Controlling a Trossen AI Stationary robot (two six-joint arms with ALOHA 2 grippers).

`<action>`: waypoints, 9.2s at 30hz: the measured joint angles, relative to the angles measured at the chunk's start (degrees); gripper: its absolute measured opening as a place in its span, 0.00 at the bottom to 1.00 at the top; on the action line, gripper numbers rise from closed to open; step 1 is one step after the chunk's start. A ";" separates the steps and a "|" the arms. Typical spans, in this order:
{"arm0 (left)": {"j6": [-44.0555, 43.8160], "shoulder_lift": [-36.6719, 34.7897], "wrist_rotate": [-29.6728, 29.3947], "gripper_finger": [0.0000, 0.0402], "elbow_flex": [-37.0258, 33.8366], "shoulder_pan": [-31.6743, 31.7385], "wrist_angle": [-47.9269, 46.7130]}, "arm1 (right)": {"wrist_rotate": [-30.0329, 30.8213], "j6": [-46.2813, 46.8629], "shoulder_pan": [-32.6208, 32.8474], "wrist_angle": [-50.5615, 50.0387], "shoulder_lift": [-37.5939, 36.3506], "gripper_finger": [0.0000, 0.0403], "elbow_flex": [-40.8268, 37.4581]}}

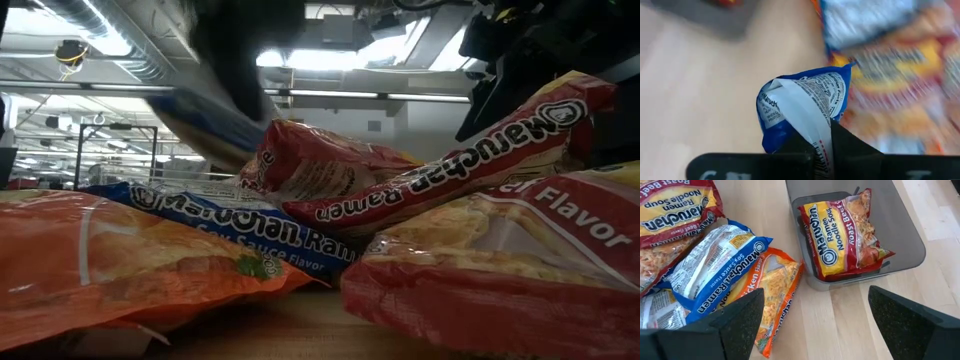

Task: Sort Maruchan noodles
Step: Put the blue noodle pack into the bottom transparent bin, then put the red noodle pack into the black bin

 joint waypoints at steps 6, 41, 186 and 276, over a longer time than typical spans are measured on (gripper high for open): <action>0.42 -0.74 8.00 0.01 11.17 -5.74 -19.21 | -0.02 -0.04 0.00 0.00 0.00 0.85 0.00; -70.73 -0.95 -9.91 0.01 12.08 -46.79 -41.43 | 0.75 1.31 0.01 2.83 0.00 0.85 0.00; 45.62 10.67 -21.00 0.50 -12.51 -19.18 40.51 | -5.08 -4.12 0.00 3.09 0.02 0.85 -0.02; 31.47 20.77 -49.27 0.00 16.23 8.43 21.66 | 31.99 15.17 0.00 -15.44 -0.02 0.85 -0.02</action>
